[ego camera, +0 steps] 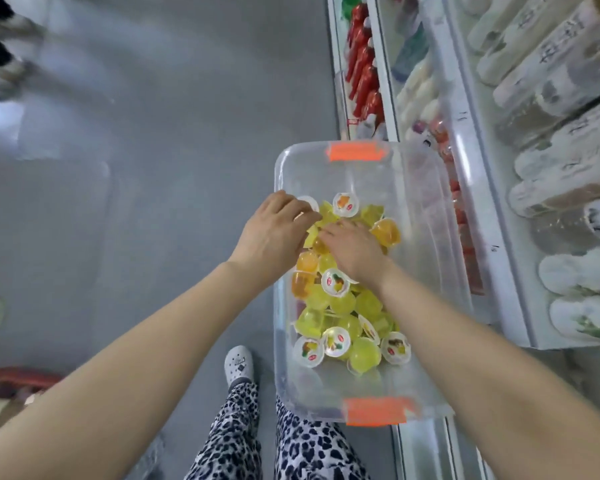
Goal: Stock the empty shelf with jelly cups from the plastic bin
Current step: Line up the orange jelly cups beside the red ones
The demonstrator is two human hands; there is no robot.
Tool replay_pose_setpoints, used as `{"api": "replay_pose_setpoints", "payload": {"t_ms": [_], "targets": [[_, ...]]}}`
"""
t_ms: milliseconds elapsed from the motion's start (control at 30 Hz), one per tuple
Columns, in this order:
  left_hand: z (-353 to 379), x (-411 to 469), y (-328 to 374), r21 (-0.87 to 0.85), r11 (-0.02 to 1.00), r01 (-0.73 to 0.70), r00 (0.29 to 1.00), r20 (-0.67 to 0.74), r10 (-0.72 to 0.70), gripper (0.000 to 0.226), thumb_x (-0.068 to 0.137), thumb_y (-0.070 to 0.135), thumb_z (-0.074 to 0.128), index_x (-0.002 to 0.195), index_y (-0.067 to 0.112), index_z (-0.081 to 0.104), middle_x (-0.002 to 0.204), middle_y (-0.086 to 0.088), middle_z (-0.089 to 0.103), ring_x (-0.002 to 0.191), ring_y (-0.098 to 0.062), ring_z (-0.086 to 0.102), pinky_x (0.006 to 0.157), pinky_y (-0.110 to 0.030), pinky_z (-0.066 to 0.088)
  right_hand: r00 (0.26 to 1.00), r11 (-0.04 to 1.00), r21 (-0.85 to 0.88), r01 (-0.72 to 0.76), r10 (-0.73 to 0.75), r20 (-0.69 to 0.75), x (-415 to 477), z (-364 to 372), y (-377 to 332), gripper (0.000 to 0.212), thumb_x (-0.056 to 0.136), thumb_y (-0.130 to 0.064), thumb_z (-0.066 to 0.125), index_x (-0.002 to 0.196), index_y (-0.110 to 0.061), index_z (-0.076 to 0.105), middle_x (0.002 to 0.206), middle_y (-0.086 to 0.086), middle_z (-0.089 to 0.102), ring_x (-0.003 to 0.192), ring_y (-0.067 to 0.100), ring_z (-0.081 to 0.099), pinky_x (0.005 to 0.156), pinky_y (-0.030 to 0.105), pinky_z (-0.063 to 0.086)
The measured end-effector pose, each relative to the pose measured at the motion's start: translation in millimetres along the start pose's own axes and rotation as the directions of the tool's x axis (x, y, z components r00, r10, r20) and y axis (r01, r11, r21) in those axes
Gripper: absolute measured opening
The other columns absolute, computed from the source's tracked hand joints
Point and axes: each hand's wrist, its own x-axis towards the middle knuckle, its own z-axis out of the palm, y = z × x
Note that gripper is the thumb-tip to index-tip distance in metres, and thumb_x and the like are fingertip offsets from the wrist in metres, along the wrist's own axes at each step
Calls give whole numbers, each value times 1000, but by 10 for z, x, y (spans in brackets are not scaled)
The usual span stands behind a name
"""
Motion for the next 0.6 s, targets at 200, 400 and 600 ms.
{"api": "replay_pose_setpoints", "payload": {"t_ms": [200,400,600], "targets": [[-22,-1,0,-11,1000,15,999,32,-15,31,78,8,70,108,13,71,104,-6,68,98,-33,60,104,-44,41,997,978,-205,-39,51,58,210,-12,-30,35,95,-10,39,127,-17,53,136,4,45,129,29,36,105,39,30],[-54,18,18,-3,999,34,998,46,-34,31,77,8,72,108,15,72,105,-5,69,99,-32,61,105,-42,40,999,992,-122,-32,36,31,106,-32,72,30,85,-11,64,114,-13,58,119,7,58,113,31,51,92,43,43],[-95,45,39,15,999,36,996,85,-37,30,88,22,50,105,15,73,105,-5,69,98,-31,62,103,-44,42,998,997,53,-61,61,-5,-120,-26,148,42,92,-36,60,121,-7,51,125,10,56,121,30,46,99,38,39]]}}
